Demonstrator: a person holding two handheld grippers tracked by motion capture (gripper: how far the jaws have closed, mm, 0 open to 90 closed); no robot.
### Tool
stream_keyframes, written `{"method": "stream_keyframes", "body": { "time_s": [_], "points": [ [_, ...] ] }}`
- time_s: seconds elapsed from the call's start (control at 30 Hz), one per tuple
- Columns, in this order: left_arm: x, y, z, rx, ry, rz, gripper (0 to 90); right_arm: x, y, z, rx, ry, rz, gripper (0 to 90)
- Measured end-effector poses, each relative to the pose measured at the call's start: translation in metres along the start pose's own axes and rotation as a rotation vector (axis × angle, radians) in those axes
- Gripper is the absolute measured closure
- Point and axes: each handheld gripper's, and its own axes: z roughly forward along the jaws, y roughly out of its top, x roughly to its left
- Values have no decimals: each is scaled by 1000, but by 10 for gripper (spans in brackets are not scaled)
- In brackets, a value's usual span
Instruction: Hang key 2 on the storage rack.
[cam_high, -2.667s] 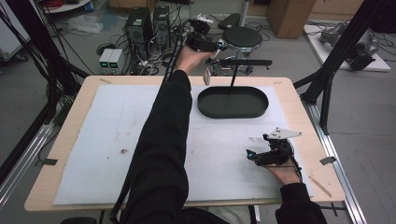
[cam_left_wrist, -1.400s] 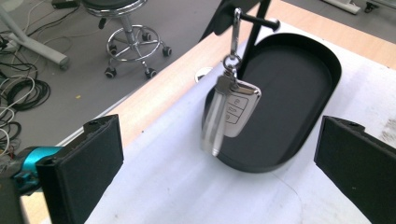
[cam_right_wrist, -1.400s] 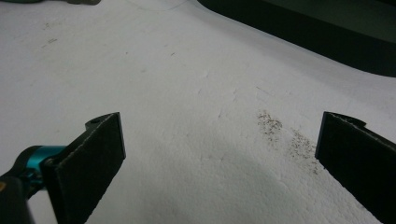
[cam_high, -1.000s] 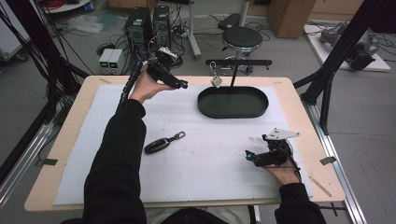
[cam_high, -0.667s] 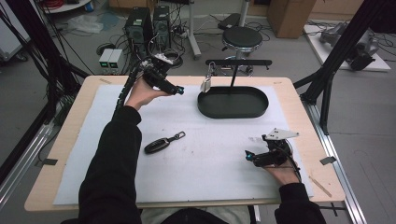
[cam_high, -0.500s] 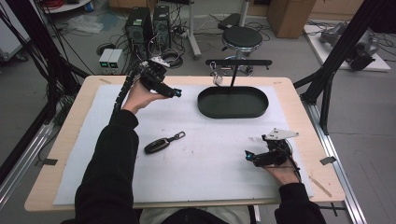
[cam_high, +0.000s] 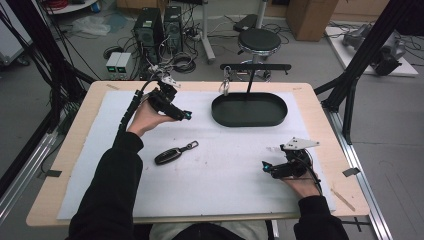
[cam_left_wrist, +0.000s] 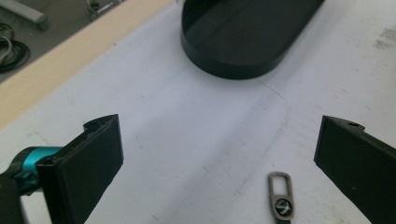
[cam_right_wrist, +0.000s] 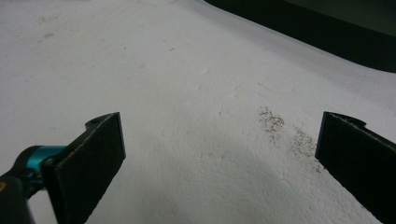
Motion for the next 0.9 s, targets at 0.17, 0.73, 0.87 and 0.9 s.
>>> {"method": "stream_keyframes", "body": {
  "time_s": [0.17,0.73,0.87,0.9],
  "points": [
    [-11,-7,4,18,-5,15,17,1,0,0,3,-1,1,8],
    [-33,-26,13,106,-43,54,17,1,0,0,7,-3,-3,8],
    [-35,-31,13,116,-45,52,18,1,0,0,7,-4,-8,8],
    [-36,-32,13,123,-48,52,25,1,0,0,7,-3,-6,8]
  ]
}}
